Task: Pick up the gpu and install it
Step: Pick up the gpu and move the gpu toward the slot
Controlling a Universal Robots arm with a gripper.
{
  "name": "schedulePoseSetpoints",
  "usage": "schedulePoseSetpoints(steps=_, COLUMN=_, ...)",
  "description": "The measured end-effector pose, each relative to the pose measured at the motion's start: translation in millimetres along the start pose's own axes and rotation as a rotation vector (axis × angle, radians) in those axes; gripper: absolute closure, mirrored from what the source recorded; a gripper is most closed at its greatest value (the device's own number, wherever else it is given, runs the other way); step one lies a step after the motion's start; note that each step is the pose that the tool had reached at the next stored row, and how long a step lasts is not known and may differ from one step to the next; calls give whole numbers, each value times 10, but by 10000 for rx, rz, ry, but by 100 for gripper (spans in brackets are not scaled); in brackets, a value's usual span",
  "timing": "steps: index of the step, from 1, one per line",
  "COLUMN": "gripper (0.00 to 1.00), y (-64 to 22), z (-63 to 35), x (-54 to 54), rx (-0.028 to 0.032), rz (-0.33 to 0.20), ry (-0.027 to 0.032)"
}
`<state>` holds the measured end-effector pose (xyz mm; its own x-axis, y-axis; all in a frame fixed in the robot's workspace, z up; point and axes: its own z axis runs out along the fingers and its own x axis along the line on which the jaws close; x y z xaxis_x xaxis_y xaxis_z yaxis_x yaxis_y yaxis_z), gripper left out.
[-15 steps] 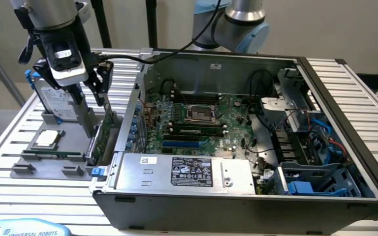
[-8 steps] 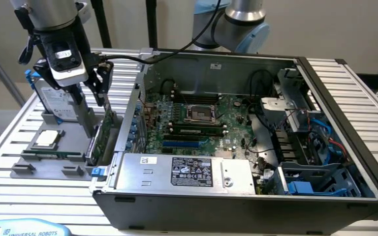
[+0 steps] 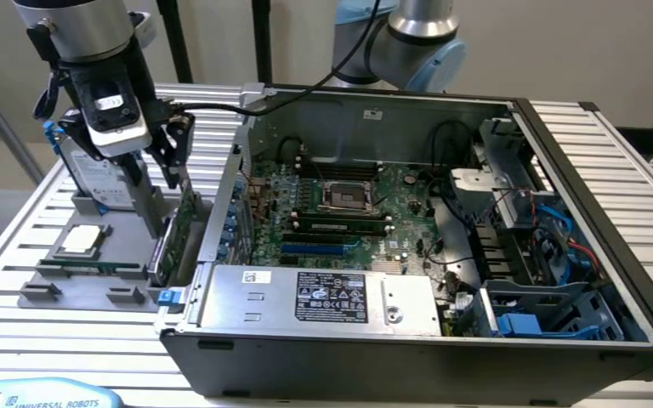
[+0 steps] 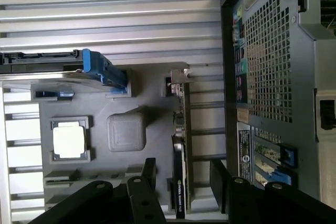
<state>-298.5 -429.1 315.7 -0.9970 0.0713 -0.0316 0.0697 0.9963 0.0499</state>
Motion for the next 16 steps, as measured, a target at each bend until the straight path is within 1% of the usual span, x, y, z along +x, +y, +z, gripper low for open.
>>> schedulePoseSetpoints(steps=7, gripper=46, y=-22, z=125, x=52, rx=-1, rz=1, ry=-8)
schedulePoseSetpoints(steps=11, gripper=46, y=-63, z=195, x=54, rx=3, rz=47, ry=-10)
schedulePoseSetpoints(steps=14, gripper=46, y=-104, z=249, x=52, rx=-1, rz=105, ry=-31)
schedulePoseSetpoints(steps=16, gripper=46, y=-119, z=283, x=48, rx=3, rz=128, ry=-29)
